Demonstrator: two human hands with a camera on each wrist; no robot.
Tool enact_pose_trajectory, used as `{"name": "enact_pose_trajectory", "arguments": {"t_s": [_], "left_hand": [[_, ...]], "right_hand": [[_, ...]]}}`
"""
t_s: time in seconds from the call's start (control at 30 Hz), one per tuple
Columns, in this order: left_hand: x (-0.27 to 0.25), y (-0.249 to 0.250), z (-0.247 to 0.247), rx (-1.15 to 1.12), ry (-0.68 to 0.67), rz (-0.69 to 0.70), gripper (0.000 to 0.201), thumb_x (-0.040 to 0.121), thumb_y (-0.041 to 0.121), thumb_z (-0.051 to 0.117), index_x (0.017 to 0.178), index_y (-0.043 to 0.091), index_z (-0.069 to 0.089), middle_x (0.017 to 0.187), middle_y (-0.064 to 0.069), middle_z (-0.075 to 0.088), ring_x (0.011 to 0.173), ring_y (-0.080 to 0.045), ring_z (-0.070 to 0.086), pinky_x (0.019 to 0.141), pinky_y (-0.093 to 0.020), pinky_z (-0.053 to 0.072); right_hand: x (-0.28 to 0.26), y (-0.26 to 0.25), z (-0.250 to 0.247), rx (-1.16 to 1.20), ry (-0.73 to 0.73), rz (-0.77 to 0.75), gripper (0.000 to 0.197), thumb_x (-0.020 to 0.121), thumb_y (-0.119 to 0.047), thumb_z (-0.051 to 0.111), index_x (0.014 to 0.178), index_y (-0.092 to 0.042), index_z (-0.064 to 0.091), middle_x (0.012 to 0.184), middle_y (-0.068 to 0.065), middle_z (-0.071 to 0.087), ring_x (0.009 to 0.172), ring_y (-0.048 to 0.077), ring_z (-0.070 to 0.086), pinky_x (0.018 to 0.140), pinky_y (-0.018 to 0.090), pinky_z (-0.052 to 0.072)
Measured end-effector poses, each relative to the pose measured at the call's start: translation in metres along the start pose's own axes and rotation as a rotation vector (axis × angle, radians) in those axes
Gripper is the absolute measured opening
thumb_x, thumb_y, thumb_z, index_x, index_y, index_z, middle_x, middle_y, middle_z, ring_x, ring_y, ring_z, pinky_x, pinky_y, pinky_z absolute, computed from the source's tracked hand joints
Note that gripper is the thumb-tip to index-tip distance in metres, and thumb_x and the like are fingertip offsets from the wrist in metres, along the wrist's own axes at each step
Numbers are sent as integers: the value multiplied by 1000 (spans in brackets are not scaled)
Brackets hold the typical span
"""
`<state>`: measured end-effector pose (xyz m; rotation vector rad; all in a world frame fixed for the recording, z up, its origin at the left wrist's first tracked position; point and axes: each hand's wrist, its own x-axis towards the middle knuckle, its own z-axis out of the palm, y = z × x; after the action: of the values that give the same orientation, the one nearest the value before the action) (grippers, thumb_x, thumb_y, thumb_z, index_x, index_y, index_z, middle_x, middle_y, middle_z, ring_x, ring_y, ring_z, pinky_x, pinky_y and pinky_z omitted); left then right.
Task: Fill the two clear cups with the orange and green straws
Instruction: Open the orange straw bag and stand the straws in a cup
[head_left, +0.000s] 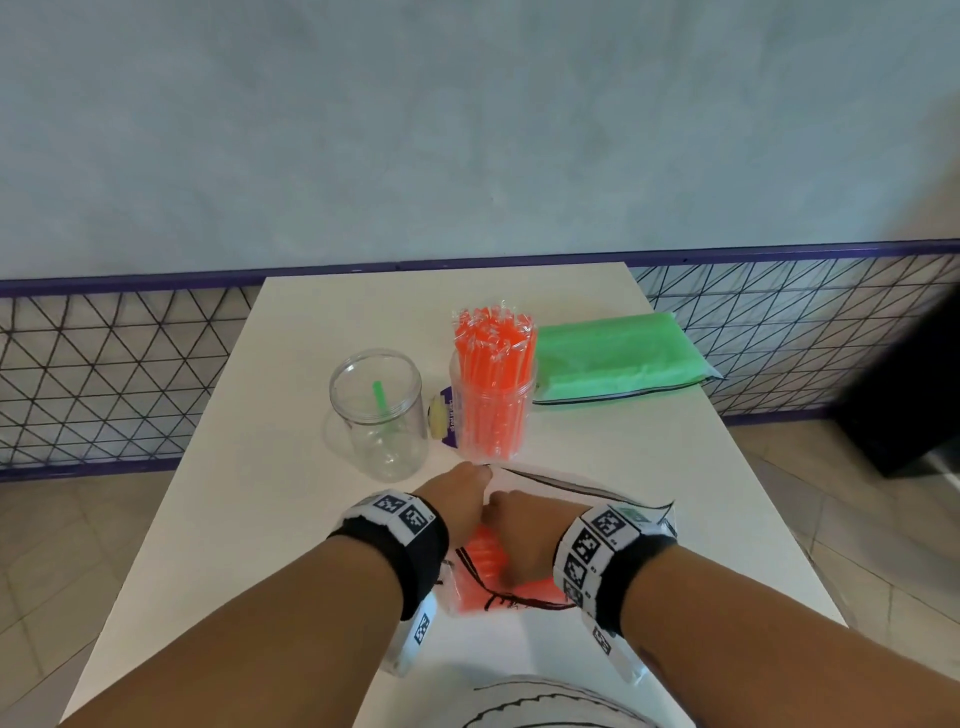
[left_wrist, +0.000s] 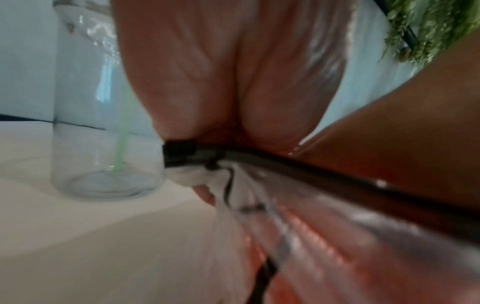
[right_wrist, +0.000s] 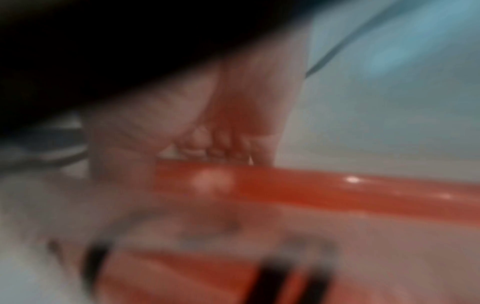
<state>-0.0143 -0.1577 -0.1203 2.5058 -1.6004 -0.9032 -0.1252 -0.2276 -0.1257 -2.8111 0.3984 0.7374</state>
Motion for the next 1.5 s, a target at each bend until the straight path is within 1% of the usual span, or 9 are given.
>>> {"name": "enact_pose_trajectory", "arguments": {"t_s": [0.2,0.6,0.73,0.83,1.0,1.13,1.2,1.33,1.5], "left_hand": [[-7,2,-18,-119,-155,10,71,92,17,59,154,23,26,158,2,24,135,-19,42,100,-23,38],[-29,-10,-40,65,-340,23,63,94,17,60,149,27,32,122,0,56,98,-15,47,73,-17,41],[-23,-12,-27,75,-295,-25,9,95,19,60,101,18,53,90,-2,54,75,-15,47,59,-12,36],[-20,-13,-22,76,-286,-91,19,95,24,57,78,21,49,79,-4,59,59,-9,44,53,-18,37],[-20,-11,-32,-58,-281,4,56,75,16,74,124,34,52,129,5,50,99,-15,56,87,-29,49],[-19,-14,-52,-361,-6,24,28,81,32,73,100,22,53,110,2,54,99,-16,52,82,-30,42],[-15,-9,-62,-577,180,16,64,72,56,80,115,16,55,109,5,57,99,-15,55,85,-28,43],[-8,18,-81,-742,366,-36,143,64,47,89,153,21,-20,161,-4,19,145,-23,28,114,-40,34],[12,39,-87,-903,548,-61,148,64,35,92,152,17,-26,165,-7,1,152,-20,10,123,-40,18]], "right_hand": [[-5,-3,-4,94,58,-19,25,89,-24,55,110,-10,59,102,9,65,81,25,60,74,34,49],[-19,21,-23,295,268,-5,12,77,-18,57,84,-27,53,85,-5,65,79,18,60,74,31,52],[-24,19,-33,354,280,-59,12,81,-17,61,86,-27,55,82,-8,64,78,14,58,76,28,50],[-32,10,-50,523,290,-105,9,84,-18,63,92,-22,61,88,-9,68,82,11,62,81,25,52],[-68,2,-101,1052,504,-175,28,87,-16,71,80,-42,64,65,-20,65,56,-5,59,59,14,53],[-86,22,-147,1458,888,-249,23,74,-4,78,80,-25,71,74,-7,69,73,14,65,71,29,52],[-91,37,-168,1566,1117,-243,22,69,-3,75,80,-21,70,76,1,65,76,24,61,72,36,51],[-90,56,-201,1500,1452,-202,24,74,-5,73,94,-14,67,82,1,67,80,18,65,74,33,54],[-48,40,-206,1226,1464,-113,28,85,0,67,105,-20,62,70,-21,67,68,-1,62,75,22,57]]}}
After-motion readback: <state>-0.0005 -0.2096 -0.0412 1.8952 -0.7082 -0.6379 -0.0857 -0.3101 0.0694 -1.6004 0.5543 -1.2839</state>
